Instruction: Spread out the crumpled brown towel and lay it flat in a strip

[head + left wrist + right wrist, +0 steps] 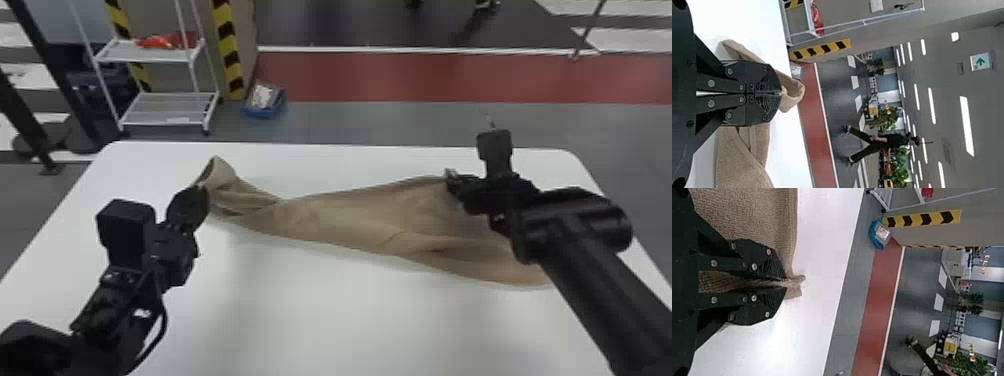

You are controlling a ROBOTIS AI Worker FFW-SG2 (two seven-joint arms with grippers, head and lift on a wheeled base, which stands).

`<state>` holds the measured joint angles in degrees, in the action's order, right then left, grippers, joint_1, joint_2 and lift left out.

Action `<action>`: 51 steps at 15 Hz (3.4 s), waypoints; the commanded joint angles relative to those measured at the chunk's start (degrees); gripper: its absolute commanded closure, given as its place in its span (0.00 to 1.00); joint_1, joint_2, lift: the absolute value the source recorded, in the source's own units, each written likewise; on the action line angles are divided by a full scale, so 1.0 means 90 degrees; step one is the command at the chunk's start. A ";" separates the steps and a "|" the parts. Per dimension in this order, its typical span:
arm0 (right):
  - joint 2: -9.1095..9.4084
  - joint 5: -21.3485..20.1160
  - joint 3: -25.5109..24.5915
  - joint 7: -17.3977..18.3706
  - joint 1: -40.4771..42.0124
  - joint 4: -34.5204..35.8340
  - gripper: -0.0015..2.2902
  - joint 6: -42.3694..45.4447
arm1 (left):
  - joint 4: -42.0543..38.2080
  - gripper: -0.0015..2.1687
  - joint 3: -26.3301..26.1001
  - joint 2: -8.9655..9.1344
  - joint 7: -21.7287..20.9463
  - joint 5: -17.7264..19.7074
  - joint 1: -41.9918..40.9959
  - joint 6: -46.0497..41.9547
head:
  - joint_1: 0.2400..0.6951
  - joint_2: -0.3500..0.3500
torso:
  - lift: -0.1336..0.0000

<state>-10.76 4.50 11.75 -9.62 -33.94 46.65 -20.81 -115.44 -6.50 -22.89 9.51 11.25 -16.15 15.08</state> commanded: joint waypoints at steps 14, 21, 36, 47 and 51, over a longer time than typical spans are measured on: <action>-0.0884 0.1463 -0.2184 0.0014 0.3048 0.5686 0.62 -0.0398 | -0.1295 0.64 0.0518 0.0004 0.0330 0.0117 -0.0373 0.0801 | 0.92 0.42 | 0.07; -0.1177 0.2303 -0.3180 0.0043 0.3341 0.5891 0.62 -0.0437 | -0.1783 0.64 0.0879 -0.0016 0.0369 0.0069 -0.0637 0.1172 | 0.85 0.32 | 0.07; -0.1040 0.2352 -0.3356 0.0004 0.4327 0.6243 0.62 -0.0164 | 0.0981 0.36 -0.1406 0.0522 0.0086 -0.0664 0.1443 0.0742 | 0.97 0.15 | 0.07; -0.0991 0.2352 -0.3190 -0.0006 0.4269 0.6116 0.62 -0.0027 | -0.0025 0.05 -0.0527 0.0326 0.0125 -0.0879 -0.0051 0.0723 | 1.00 0.20 | 0.07; -0.0962 0.2342 -0.3151 0.0004 0.4259 0.6116 0.62 -0.0027 | -0.0035 0.13 -0.0664 0.0414 -0.0100 -0.0683 -0.0119 0.0508 | 1.00 0.19 | 0.07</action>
<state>-19.49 25.59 -16.71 -9.67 4.43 101.69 -21.06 -115.73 -12.26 -19.58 9.34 4.20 -17.23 19.76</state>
